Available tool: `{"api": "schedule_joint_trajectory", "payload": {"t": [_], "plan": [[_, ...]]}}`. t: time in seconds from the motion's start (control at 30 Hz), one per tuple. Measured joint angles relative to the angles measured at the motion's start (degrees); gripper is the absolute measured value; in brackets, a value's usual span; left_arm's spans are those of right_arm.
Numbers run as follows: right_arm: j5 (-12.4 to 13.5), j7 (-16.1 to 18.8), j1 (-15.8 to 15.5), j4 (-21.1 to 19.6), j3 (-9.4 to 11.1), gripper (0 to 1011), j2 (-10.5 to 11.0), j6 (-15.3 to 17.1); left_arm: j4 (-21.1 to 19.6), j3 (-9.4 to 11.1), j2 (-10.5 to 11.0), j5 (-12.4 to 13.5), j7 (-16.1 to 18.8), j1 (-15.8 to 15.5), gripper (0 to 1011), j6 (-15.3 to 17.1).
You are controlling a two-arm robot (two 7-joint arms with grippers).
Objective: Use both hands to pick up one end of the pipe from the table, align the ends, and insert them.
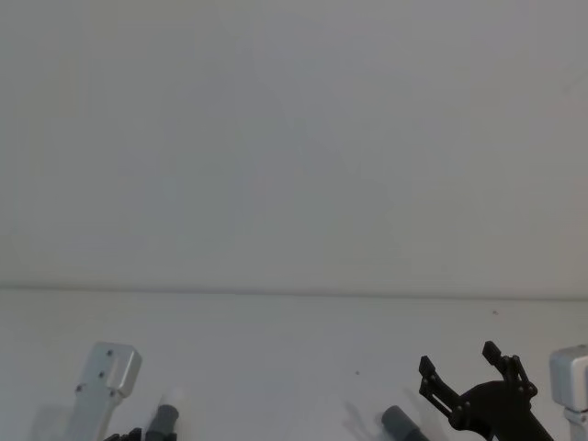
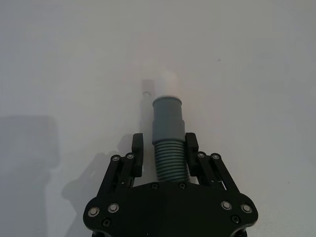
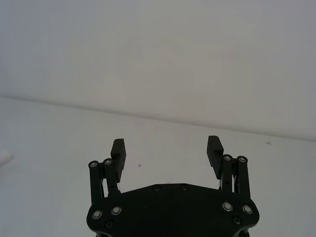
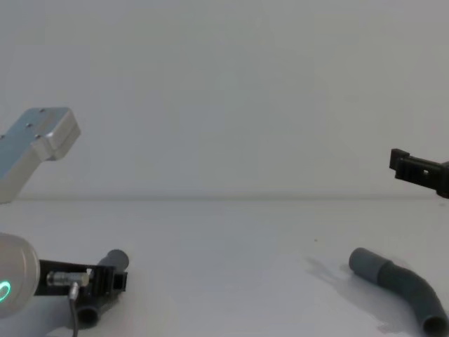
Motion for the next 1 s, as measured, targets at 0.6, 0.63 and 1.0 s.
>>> {"api": "schedule_joint_trajectory", "payload": {"t": [0.6, 0.63, 1.0], "plan": [[0.0, 0.0, 0.0, 0.0, 0.0, 1001, 0.0, 0.0, 0.0, 0.0, 0.0, 0.0, 0.0, 0.0, 354, 0.0], [0.0, 0.0, 0.0, 0.0, 0.0, 1000, 0.0, 0.0, 0.0, 0.0, 0.0, 0.0, 0.0, 0.0, 354, 0.0], [0.0, 0.2, 0.6, -1.4, -0.2, 1001, 0.0, 3.0, 0.0, 0.0, 0.0, 0.0, 0.0, 0.0, 331, 0.0]]}}
